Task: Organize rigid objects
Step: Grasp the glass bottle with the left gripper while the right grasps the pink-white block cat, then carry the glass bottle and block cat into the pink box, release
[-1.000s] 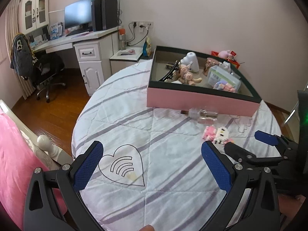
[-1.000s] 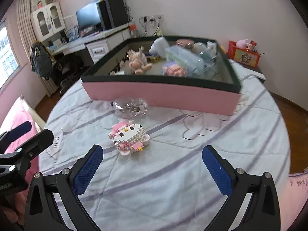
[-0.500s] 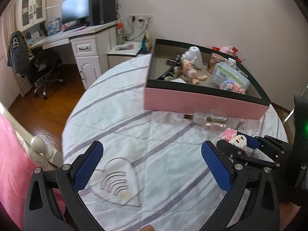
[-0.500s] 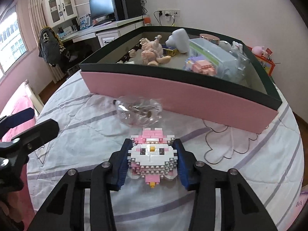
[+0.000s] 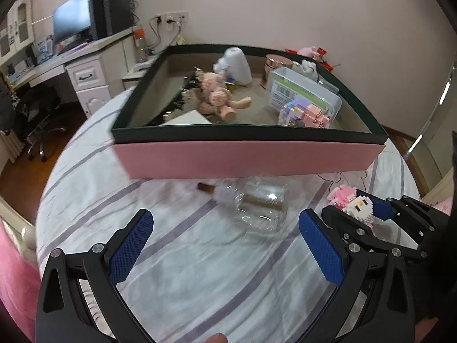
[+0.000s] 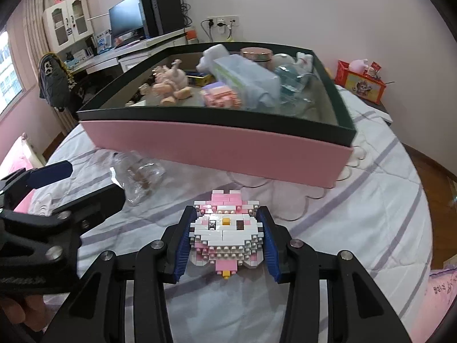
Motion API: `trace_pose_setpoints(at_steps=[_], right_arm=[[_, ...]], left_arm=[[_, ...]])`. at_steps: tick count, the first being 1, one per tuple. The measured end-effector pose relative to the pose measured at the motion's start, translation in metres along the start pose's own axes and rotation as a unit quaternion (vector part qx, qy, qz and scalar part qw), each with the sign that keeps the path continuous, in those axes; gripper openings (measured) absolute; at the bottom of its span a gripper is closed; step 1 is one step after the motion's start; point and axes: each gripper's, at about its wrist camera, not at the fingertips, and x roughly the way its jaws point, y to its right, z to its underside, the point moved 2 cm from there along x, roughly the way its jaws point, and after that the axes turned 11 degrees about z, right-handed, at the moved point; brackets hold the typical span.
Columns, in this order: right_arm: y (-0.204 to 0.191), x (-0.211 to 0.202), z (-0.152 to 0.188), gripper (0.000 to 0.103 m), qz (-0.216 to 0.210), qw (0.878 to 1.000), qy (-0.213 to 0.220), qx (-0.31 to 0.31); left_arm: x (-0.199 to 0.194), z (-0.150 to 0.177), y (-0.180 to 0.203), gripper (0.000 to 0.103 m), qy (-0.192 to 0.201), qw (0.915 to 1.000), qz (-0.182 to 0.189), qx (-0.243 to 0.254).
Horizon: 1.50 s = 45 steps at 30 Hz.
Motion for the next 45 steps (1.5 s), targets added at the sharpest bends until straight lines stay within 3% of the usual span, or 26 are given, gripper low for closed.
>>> trace_pose_setpoints(at_steps=[7,11,18,29,38,45], right_arm=[[0.013,-0.001,-0.001,0.045,0.023,1.000,0.005,0.012],[0.019,-0.001,-0.002,0.045,0.023,1.000,0.004,0.020],[0.018,-0.004,-0.002,0.045,0.019,1.000,0.005,0.024],[0.006,-0.043,-0.015,0.045,0.006,0.999,0.039,0.022],[0.001,-0.085,-0.049,0.045,-0.016,0.996,0.088,0.023],[-0.001,-0.100,-0.082,0.045,-0.003,0.993,0.119,0.012]], left_arm=[[0.033,-0.013,-0.002,0.099,-0.022,0.9997,-0.013,0.004],[0.035,-0.012,-0.001,0.075,-0.021,0.9996,-0.017,0.010],[0.020,-0.006,-0.006,0.075,-0.014,0.9998,0.008,-0.008],[-0.042,-0.005,-0.003,0.075,0.042,0.9990,-0.013,0.005],[-0.092,-0.030,-0.005,0.075,0.098,0.9945,-0.032,0.020],[-0.108,-0.056,0.000,0.075,0.129,0.9907,-0.030,0.032]])
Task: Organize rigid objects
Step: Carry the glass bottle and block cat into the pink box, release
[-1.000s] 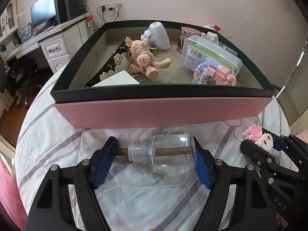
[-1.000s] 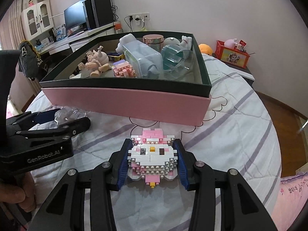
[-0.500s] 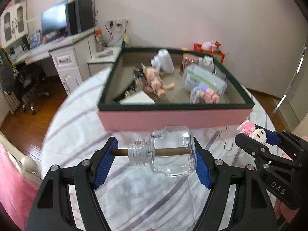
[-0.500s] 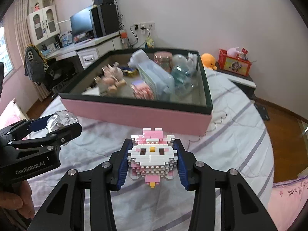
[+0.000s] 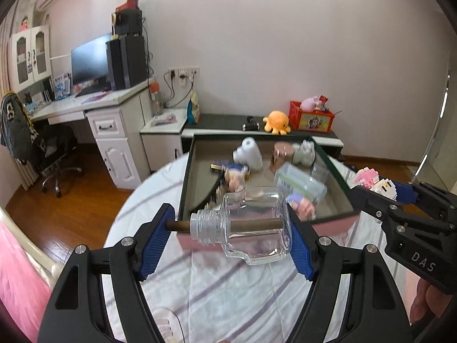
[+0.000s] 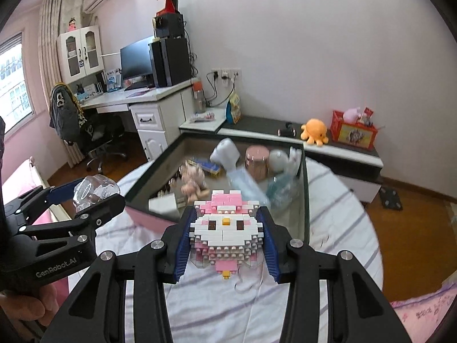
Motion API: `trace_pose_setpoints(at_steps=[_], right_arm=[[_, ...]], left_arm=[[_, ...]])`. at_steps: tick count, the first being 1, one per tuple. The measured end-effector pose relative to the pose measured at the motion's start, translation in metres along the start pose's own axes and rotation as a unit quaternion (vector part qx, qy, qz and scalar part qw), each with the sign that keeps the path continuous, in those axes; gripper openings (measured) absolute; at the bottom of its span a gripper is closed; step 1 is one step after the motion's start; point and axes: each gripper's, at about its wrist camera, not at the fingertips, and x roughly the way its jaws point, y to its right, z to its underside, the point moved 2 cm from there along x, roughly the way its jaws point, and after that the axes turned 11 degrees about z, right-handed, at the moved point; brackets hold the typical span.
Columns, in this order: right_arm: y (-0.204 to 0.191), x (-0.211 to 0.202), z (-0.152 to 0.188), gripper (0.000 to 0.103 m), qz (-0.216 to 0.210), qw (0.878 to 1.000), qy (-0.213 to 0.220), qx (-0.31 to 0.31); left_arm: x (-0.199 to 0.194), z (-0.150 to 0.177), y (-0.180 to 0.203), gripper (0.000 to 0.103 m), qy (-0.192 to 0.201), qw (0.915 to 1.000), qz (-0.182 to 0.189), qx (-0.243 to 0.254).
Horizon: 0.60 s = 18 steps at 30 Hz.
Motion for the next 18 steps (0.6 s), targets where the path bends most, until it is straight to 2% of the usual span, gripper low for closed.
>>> trace_pose_setpoints(at_steps=[9,18], right_arm=[[0.010,0.029,-0.028,0.045,0.017,1.000,0.004,-0.007],[0.032,0.102,-0.047,0.045,0.036,0.999,-0.035,-0.002]], left_arm=[[0.019,-0.032,0.001,0.075,0.017,0.9998,0.008,0.011],[0.086,-0.057,-0.012,0.075,-0.005,1.0000,0.007,0.003]])
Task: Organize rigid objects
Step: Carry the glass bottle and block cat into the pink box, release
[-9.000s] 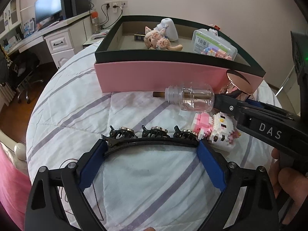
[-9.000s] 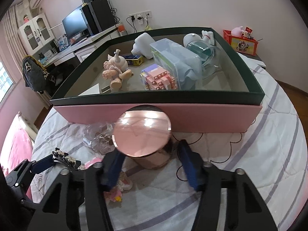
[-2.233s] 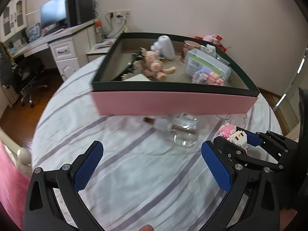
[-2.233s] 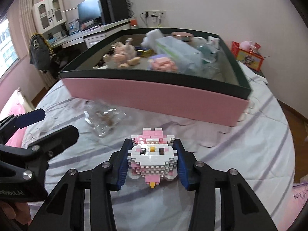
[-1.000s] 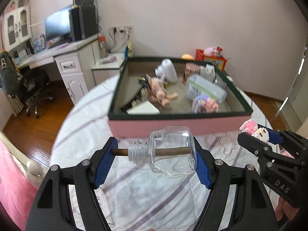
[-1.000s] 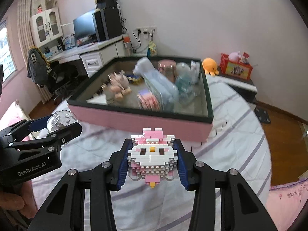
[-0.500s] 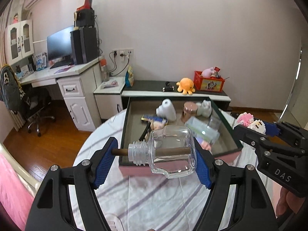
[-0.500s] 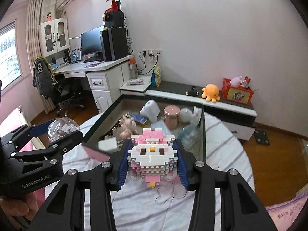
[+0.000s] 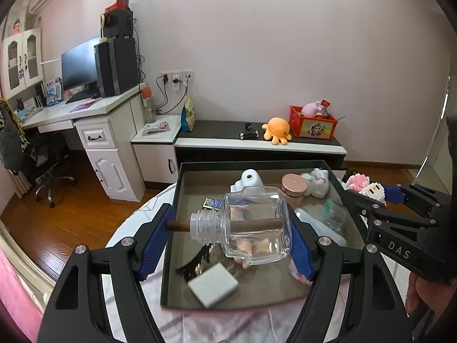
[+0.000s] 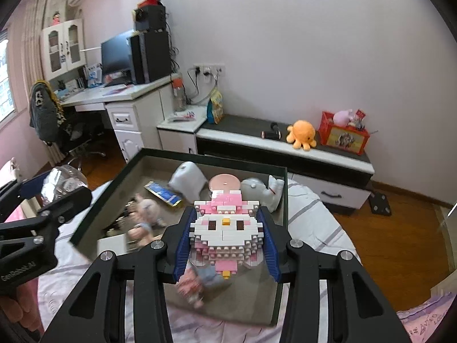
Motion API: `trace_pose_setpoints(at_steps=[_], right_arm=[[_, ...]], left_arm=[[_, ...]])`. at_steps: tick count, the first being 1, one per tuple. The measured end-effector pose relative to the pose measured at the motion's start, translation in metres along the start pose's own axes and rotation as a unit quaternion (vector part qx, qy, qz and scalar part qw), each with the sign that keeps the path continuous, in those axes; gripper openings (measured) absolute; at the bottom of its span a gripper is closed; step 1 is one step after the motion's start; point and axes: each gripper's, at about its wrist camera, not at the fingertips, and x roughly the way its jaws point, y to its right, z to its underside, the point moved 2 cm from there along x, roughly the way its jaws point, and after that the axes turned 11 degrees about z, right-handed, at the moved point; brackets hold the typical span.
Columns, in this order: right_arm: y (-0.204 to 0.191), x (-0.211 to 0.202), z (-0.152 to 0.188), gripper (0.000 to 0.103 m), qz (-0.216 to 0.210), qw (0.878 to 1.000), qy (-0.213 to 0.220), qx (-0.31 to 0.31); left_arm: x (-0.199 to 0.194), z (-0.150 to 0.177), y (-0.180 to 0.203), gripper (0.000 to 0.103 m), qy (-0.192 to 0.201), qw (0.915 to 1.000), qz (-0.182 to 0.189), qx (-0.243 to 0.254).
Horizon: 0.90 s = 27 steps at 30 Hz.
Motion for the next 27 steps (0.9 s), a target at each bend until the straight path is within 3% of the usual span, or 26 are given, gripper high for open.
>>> trace_pose_setpoints(at_steps=[9,16,18,22,23,27], right_arm=[[-0.006,0.060,-0.012,0.045,-0.012,0.999,-0.041,-0.004],[-0.004,0.083,-0.010,0.046,-0.016,0.998,-0.065,0.006],[-0.005,0.086,-0.008,0.052,-0.025,0.997,-0.072,0.010],[0.004,0.085,-0.003,0.080,-0.012,0.997,-0.073,0.026],[0.008,0.084,-0.002,0.083,-0.019,0.996,-0.075,0.037],[0.013,0.074,0.001,0.086,-0.045,0.994,-0.079,0.064]], left_arm=[[0.074,-0.003,-0.007,0.075,-0.054,0.9985,0.001,-0.006],[0.107,0.006,-0.006,0.077,-0.088,0.9961,-0.002,-0.008],[0.108,0.007,-0.009,0.079,-0.091,0.9958,-0.007,-0.007],[0.101,0.008,-0.013,0.089,-0.088,0.9959,-0.014,-0.013],[0.097,0.009,-0.015,0.100,-0.086,0.9961,-0.014,-0.014],[0.076,0.008,-0.013,0.103,-0.072,0.9971,-0.021,-0.009]])
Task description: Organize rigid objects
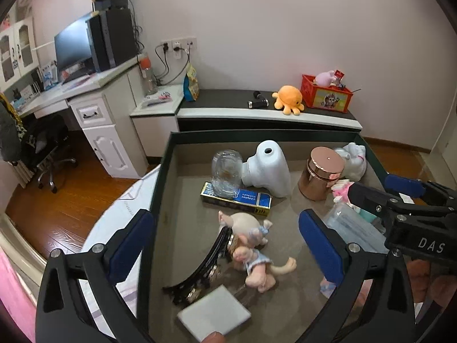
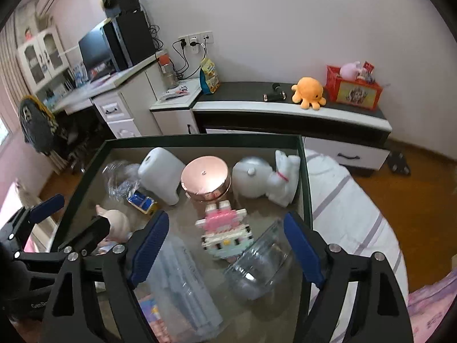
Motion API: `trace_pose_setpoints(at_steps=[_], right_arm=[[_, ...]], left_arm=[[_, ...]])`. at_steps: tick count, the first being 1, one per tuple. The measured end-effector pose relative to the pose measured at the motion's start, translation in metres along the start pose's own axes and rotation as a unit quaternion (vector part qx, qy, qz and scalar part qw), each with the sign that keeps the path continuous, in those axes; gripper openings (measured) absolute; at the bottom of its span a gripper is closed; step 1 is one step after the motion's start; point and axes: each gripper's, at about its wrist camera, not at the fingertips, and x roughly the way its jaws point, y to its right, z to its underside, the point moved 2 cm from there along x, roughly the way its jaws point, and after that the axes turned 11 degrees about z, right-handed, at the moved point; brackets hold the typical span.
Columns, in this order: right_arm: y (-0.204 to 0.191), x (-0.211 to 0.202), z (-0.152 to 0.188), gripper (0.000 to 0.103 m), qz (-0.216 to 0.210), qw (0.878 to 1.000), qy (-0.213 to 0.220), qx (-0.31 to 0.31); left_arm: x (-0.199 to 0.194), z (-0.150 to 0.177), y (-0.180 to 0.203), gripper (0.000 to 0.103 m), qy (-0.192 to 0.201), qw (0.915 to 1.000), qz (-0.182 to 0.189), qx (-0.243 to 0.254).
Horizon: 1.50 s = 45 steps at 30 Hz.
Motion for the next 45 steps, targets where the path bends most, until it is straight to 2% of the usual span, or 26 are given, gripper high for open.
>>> trace_pose_setpoints(at_steps=[6,12,18,23,31,45], right_arm=[[0.002,-0.041,0.006,0.087,0.021,0.999,0.030,0.030],[-0.005,-0.103,0.020,0.088,0.029,0.996,0.074,0.037],[-0.009,-0.175,0.050,0.088,0.040,0.990,0.127,0.040],[-0.016,-0.221,0.083,0.088,0.045,0.987,0.150,0.037],[-0.023,-0.272,0.128,0.088,0.036,0.985,0.167,0.030],[-0.030,-0.343,0.202,0.088,0.056,0.976,0.209,0.029]], left_arm=[[-0.041,0.010,0.005,0.103,0.020,0.9998,0.000,-0.006],[-0.100,0.024,0.008,0.103,0.056,0.9983,0.005,-0.015],[-0.161,0.045,0.016,0.103,0.088,0.9960,0.004,-0.014],[-0.208,0.071,0.027,0.103,0.108,0.9940,0.012,-0.011],[-0.261,0.112,0.047,0.103,0.127,0.9918,0.012,-0.003],[-0.328,0.179,0.068,0.103,0.148,0.9890,-0.011,-0.005]])
